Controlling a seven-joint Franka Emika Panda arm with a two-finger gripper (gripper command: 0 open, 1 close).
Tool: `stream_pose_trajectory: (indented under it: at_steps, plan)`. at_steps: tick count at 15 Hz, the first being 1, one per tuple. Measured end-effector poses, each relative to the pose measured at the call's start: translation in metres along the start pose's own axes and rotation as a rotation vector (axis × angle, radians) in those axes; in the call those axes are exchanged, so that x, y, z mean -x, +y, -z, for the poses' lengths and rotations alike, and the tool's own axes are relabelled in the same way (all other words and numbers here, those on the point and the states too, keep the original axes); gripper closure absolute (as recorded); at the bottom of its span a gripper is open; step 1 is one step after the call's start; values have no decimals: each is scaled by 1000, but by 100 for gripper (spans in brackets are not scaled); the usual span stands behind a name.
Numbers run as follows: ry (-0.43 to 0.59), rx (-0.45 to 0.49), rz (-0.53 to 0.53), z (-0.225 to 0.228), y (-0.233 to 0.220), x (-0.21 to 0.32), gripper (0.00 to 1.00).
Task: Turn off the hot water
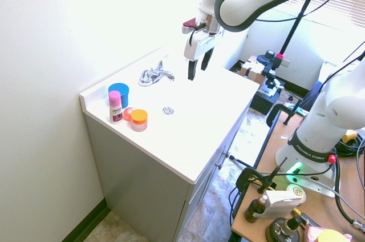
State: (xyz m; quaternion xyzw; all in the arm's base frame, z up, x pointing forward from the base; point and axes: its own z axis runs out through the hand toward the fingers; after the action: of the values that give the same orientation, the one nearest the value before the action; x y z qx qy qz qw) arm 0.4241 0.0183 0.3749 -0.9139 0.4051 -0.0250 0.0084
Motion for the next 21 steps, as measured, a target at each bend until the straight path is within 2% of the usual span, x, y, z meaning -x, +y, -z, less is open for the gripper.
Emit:
stream_pose_trajectory:
  at_steps: [3,10,14,18,21]
  plan:
    - [23,-2,5,1,-4,0,0]
    - [293,32,-29,2,-60,-21,0]
    - [415,71,-21,-18,-88,-30,0]
    - [496,104,-15,-43,-107,-49,0]
    - [500,126,-11,-60,-116,-60,0]
